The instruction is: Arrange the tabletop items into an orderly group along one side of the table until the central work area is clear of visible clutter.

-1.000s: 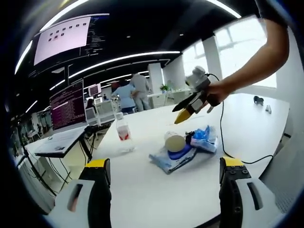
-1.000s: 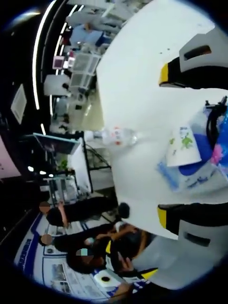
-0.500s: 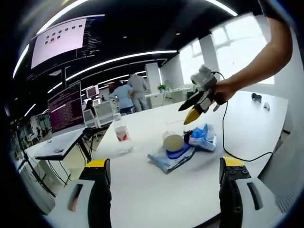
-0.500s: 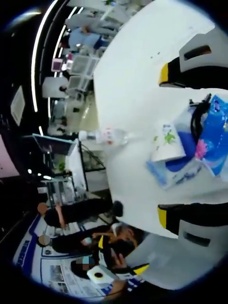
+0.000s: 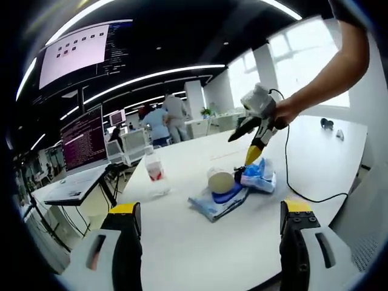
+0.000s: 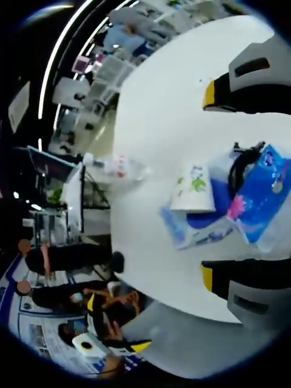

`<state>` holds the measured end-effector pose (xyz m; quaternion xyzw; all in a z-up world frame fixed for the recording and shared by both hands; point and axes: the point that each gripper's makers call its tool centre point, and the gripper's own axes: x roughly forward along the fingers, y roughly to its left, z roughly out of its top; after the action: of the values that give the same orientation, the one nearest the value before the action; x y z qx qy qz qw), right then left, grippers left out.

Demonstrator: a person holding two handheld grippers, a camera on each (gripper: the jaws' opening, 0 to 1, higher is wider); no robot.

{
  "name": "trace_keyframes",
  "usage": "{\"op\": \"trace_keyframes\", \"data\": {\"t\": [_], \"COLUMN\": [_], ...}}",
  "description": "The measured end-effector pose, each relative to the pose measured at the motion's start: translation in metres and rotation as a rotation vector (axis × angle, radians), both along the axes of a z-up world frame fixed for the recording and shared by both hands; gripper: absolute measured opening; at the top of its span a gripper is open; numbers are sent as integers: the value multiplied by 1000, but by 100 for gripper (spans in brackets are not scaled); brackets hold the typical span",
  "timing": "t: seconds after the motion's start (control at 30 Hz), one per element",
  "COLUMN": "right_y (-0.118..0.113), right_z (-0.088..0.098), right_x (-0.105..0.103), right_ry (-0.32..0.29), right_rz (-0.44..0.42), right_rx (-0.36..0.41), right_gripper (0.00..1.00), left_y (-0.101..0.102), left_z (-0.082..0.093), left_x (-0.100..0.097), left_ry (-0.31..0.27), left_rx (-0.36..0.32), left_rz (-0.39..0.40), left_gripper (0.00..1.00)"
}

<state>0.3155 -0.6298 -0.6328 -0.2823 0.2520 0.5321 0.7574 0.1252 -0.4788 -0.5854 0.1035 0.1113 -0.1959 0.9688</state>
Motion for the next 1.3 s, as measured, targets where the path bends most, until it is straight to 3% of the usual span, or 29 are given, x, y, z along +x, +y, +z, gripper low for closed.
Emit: {"op": "trace_keyframes", "data": {"t": [0.1, 0.23, 0.4, 0.53, 0.63, 0.9, 0.97, 1.3], "right_y": [0, 1, -2, 3, 5, 25, 24, 29], "right_z": [-4, -6, -17, -22, -28, -36, -42, -59], "right_x": [6, 18, 29, 33, 35, 42, 44, 42], "right_ry": [-18, -32, -68, -68, -88, -131, -149, -187], "right_rz": [40, 50, 93, 122, 189, 309, 350, 491], "right_rx": [-62, -85, -186, -215, -293, -378, -434, -550], "right_gripper": [100, 100, 100, 100, 99, 96, 95, 93], "left_y": [0, 1, 1, 1, -2, -4, -4, -3], "left_z": [0, 0, 1, 0, 0, -3, -3, -3], "left_x": [0, 1, 1, 1, 0, 0, 0, 0], "left_ry": [1, 1, -15, -9, -6, 8, 9, 6], "left_rx": [1, -1, 6, 5, 0, 10, 9, 9], "left_rz": [0, 4, 5, 3, -11, -18, -18, -17], "left_gripper": [96, 95, 97, 96, 96, 94, 94, 94]}}
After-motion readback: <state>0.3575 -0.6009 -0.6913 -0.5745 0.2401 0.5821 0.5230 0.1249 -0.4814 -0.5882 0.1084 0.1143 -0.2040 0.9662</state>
